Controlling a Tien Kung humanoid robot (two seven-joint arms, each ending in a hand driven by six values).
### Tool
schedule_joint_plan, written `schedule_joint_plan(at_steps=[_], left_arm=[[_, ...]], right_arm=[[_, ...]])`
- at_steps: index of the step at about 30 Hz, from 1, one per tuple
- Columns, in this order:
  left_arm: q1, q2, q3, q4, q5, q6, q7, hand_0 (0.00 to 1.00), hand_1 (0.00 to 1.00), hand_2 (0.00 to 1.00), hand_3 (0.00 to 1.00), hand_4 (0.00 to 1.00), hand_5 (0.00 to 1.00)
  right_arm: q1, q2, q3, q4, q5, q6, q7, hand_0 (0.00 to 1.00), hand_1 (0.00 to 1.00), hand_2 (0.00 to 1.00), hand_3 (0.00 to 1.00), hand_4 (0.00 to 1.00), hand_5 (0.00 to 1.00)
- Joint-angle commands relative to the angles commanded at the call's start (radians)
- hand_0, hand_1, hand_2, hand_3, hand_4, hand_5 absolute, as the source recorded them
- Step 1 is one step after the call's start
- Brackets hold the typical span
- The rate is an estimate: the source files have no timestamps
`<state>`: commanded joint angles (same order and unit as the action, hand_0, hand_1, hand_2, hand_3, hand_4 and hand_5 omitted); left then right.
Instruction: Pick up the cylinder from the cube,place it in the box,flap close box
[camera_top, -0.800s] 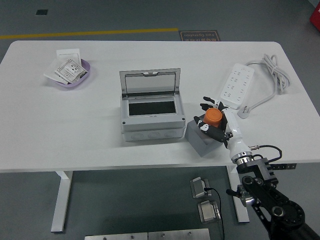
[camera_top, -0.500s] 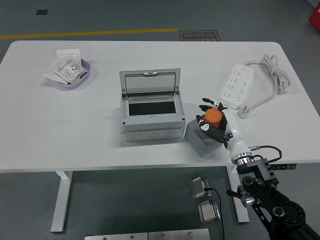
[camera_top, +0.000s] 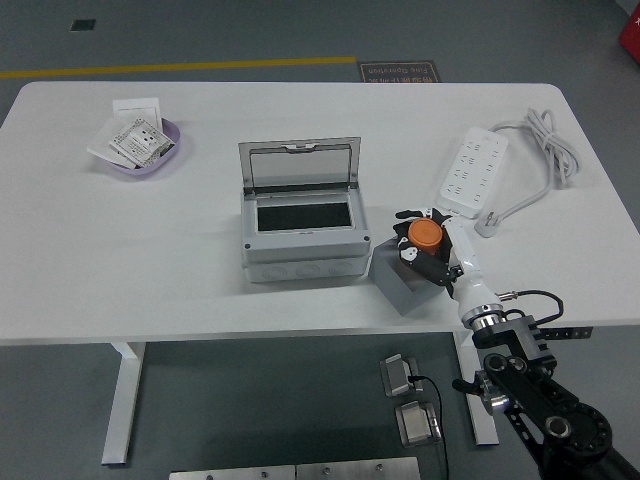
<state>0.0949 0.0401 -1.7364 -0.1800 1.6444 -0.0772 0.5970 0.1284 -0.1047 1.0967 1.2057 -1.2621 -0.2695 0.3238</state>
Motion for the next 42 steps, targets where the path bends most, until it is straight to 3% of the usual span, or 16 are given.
schedule_joint_plan(at_steps=[5, 6, 18, 24, 29, 30, 35, 36, 42], left_arm=[[-0.002, -0.002, 0.001, 0.000, 0.001, 0.008, -0.011, 0.706, 0.713, 0.687, 0.739, 0.776, 0.523], [-0.001, -0.003, 0.000, 0.000, 0.002, 0.008, -0.013, 0.704, 0.709, 0.684, 0.735, 0.778, 0.525], [0.003, -0.003, -0.009, 0.000, 0.020, 0.013, -0.022, 0.698, 0.701, 0.678, 0.721, 0.777, 0.525], [0.004, -0.002, -0.013, 0.000, 0.025, 0.013, -0.022, 0.698, 0.701, 0.676, 0.718, 0.775, 0.522], [0.007, -0.001, -0.019, 0.000, 0.030, 0.011, -0.017, 0.698, 0.701, 0.676, 0.718, 0.775, 0.522], [0.008, -0.001, -0.022, 0.000, 0.032, 0.010, -0.015, 0.697, 0.698, 0.673, 0.712, 0.772, 0.519], [0.012, 0.004, -0.031, 0.000, 0.039, 0.007, -0.005, 0.697, 0.698, 0.673, 0.712, 0.772, 0.519], [0.012, 0.005, -0.033, 0.000, 0.040, 0.006, -0.003, 0.695, 0.697, 0.672, 0.707, 0.769, 0.517], [0.014, 0.010, -0.041, 0.000, 0.050, 0.003, 0.004, 0.696, 0.697, 0.672, 0.707, 0.766, 0.517]], right_arm=[[-0.003, -0.005, 0.016, 0.037, -0.031, -0.005, -0.006, 0.512, 0.339, 0.337, 0.252, 0.002, 0.002], [-0.003, -0.006, 0.019, 0.045, -0.039, -0.006, -0.008, 0.503, 0.287, 0.284, 0.225, 0.002, 0.002], [0.002, -0.024, 0.031, 0.103, -0.097, -0.022, -0.028, 0.510, 0.294, 0.278, 0.221, 0.002, 0.002], [0.037, -0.041, 0.004, 0.126, -0.219, -0.088, -0.093, 0.515, 0.302, 0.282, 0.222, 0.002, 0.002], [0.113, -0.062, -0.047, 0.111, -0.332, -0.111, -0.164, 0.515, 0.302, 0.282, 0.222, 0.002, 0.002], [0.133, -0.065, -0.062, 0.105, -0.355, -0.111, -0.180, 0.206, 0.204, 0.287, 0.225, 0.002, 0.002], [0.233, -0.059, -0.141, 0.058, -0.465, -0.099, -0.252, 0.206, 0.204, 0.287, 0.225, 0.002, 0.002], [0.254, -0.054, -0.157, 0.047, -0.486, -0.096, -0.267, 0.016, 0.152, 0.279, 0.220, 0.002, 0.002], [0.374, -0.035, -0.270, -0.007, -0.590, -0.057, -0.388, 0.002, 0.123, 0.275, 0.217, 0.002, 0.002]])
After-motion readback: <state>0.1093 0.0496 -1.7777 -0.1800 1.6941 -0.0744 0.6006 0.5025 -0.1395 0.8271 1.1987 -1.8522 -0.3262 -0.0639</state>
